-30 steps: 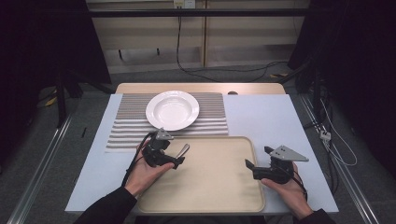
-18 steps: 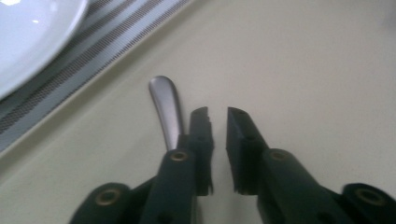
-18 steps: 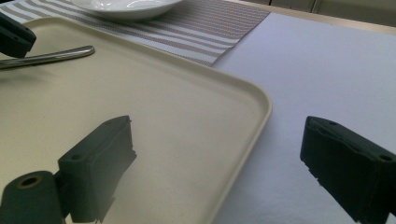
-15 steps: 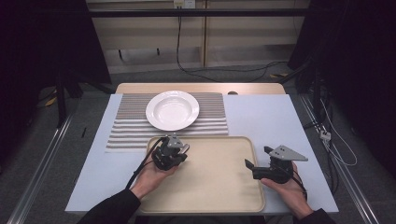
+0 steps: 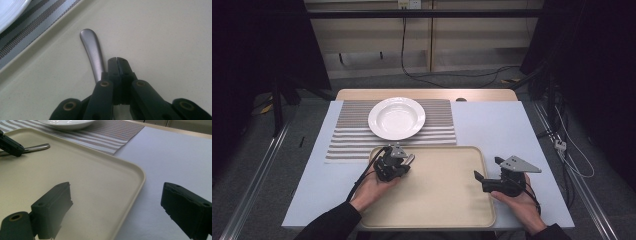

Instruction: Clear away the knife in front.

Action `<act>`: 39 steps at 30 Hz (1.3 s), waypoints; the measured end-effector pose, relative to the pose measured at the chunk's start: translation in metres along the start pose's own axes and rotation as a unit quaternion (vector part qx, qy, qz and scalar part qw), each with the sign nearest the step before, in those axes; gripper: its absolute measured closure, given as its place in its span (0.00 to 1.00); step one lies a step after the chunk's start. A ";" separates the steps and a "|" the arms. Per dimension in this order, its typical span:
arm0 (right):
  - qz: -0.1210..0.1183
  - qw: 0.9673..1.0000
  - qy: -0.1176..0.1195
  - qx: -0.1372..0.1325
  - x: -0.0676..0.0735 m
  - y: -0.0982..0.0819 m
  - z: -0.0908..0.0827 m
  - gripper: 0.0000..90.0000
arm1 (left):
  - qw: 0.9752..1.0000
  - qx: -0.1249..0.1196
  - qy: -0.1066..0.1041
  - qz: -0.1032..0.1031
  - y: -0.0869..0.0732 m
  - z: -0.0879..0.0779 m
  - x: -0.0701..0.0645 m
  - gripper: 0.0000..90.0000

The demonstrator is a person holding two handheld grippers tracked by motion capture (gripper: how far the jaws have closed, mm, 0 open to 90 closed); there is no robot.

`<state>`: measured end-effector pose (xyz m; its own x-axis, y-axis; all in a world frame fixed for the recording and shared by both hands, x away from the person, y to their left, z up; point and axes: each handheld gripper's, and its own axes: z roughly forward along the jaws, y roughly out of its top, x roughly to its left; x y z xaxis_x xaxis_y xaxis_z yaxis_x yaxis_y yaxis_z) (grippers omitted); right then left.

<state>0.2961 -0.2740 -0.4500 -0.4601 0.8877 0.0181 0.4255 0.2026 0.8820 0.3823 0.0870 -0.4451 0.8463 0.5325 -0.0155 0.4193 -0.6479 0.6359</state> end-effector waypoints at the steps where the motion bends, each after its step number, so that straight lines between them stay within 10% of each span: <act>1: 0.001 1.000 0.000 0.000 0.000 0.000 0.000 0.11 | 1.000 0.002 0.004 0.005 0.000 0.000 -0.001 1.00; 39: 0.001 1.000 0.002 0.002 0.000 0.000 0.000 0.11 | 0.998 0.043 0.025 -0.033 -0.007 -0.016 0.014 1.00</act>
<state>0.2961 -0.2740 -0.4501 -0.4626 0.8863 0.0211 0.4289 0.2028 0.8803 0.3863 0.1079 -0.4378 0.7996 0.6003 -0.0156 0.5022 -0.6543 0.5653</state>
